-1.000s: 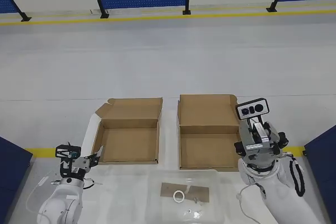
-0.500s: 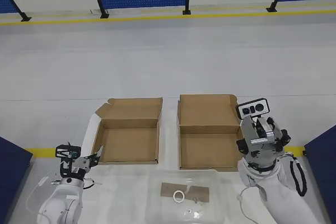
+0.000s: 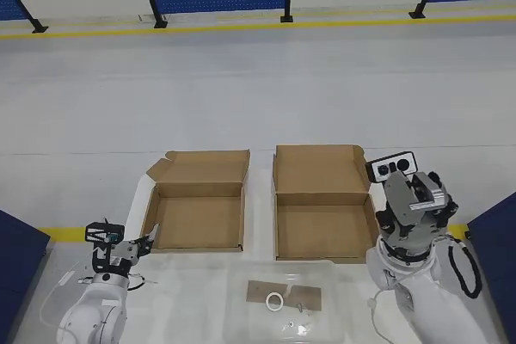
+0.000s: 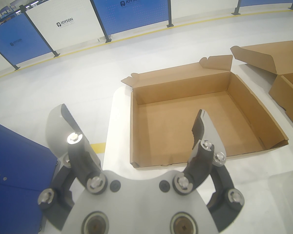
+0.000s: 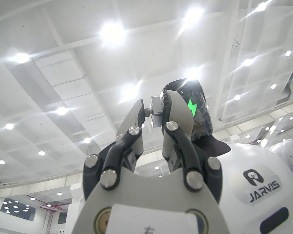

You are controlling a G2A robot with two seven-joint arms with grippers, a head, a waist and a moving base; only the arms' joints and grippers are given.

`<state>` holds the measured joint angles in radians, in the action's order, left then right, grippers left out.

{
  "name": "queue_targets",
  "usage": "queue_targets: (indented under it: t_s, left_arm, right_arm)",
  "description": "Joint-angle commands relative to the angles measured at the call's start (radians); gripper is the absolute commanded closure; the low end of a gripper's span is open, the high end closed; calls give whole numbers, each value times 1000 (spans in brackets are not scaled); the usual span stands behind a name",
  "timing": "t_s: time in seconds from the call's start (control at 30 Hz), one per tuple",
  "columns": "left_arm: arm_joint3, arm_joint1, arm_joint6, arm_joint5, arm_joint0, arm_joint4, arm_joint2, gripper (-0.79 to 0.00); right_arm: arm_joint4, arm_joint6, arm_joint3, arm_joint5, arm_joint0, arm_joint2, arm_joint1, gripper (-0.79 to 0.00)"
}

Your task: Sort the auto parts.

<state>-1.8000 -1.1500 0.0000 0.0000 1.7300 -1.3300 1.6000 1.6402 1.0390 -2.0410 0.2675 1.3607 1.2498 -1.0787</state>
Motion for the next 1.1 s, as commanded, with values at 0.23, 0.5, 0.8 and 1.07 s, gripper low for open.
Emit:
queue_targets:
  t_s: [0.23,0.5,0.8,1.07]
  left_arm:
    - [0,0,0,0,0,0,0,-785]
    - [0,0,0,0,0,0,0,-785]
    - [0,0,0,0,0,0,0,-785]
    - [0,0,0,0,0,0,0,-785]
  right_arm:
    - [-61,1,-1,-19,1,16,-9,0]
    - [-75,-9,-2,-23,1,19,-9,0]
    - [-166,-31,-20,-48,11,53,-13,0]
    - [-166,-31,-20,-48,11,53,-13,0]
